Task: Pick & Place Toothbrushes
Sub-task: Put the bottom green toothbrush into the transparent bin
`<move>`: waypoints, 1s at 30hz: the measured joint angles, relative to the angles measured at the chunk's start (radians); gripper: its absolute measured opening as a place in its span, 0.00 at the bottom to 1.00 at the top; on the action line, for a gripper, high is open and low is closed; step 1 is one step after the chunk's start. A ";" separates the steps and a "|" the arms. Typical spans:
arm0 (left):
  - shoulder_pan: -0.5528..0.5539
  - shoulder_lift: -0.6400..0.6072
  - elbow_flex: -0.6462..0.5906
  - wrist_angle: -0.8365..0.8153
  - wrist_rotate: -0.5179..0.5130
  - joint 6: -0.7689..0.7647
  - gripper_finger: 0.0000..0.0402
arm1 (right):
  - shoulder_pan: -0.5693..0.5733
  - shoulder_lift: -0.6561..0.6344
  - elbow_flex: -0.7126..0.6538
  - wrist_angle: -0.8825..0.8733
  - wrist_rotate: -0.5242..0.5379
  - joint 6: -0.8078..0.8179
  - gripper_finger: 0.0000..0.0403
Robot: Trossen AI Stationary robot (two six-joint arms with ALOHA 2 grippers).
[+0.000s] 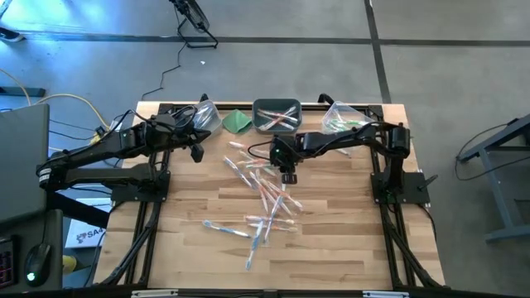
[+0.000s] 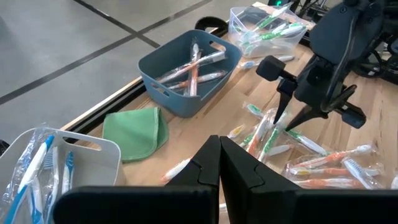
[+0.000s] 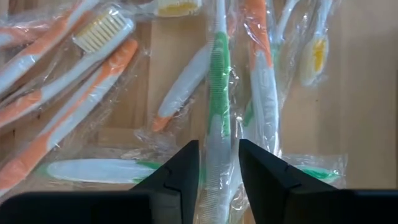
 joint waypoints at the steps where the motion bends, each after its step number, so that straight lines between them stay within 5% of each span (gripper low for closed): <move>1: 0.000 0.000 0.000 0.000 0.000 0.000 0.00 | 0.000 0.000 0.000 0.000 0.000 0.000 0.26; 30: 0.000 0.000 0.000 0.000 0.000 0.000 0.00 | -0.016 0.020 0.000 0.019 -0.002 -0.006 0.26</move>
